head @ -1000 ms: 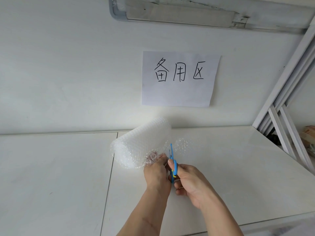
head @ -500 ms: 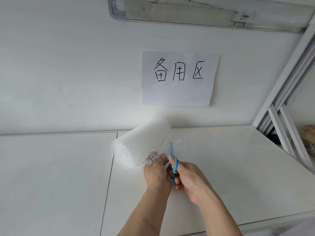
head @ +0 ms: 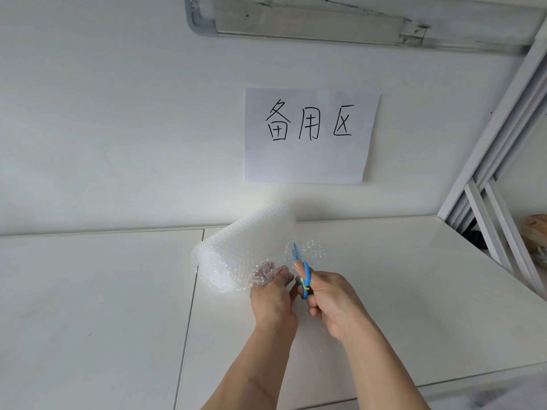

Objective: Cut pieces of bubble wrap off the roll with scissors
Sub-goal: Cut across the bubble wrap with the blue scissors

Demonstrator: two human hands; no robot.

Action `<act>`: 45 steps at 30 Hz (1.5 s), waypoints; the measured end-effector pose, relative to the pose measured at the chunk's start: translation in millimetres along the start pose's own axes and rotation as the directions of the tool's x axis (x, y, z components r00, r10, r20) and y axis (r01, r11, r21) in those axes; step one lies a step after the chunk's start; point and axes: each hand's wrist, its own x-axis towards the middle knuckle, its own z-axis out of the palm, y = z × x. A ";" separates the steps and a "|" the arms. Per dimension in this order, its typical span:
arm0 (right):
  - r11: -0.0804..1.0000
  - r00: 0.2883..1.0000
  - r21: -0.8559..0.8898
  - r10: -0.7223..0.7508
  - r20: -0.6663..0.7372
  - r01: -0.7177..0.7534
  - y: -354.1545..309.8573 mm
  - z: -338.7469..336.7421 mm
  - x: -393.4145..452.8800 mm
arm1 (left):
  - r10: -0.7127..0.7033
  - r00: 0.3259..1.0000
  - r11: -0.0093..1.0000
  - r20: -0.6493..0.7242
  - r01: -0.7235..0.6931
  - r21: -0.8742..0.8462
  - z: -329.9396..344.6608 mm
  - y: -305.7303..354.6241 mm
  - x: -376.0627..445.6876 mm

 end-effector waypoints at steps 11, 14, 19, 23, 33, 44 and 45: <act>0.999 0.999 0.022 0.034 -0.007 -0.034 -7.6 -2.0 3.2 | 0.026 1.000 1.000 -0.013 -0.026 0.002 -1.2 -3.3 0.0; 0.996 0.998 0.071 0.057 -0.014 -0.056 -8.1 -1.6 3.8 | 0.026 0.999 1.000 -0.018 -0.026 0.010 -1.0 -3.1 -1.0; 0.994 0.998 0.096 0.063 -0.018 -0.061 -7.5 -2.5 5.1 | 0.013 1.000 1.000 -0.015 -0.013 -0.001 -2.0 -3.9 -1.2; 0.989 0.997 0.126 0.079 -0.003 -0.078 -8.9 -2.1 5.3 | 0.031 0.999 0.999 -0.014 -0.031 -0.011 -1.7 -5.0 0.2; 0.987 0.997 0.138 0.080 0.022 -0.083 -11.7 -2.8 6.8 | 0.042 0.999 0.999 -0.015 -0.043 -0.023 -4.1 -10.0 6.9; 0.980 0.996 0.177 0.086 0.013 -0.087 -13.3 0.3 5.5 | 0.041 0.998 0.998 -0.038 -0.043 -0.043 -5.8 -6.4 1.4; 0.981 0.996 0.176 0.086 0.011 -0.086 -13.5 0.4 5.2 | 0.046 0.998 0.998 -0.046 -0.048 -0.044 -6.3 -6.3 1.2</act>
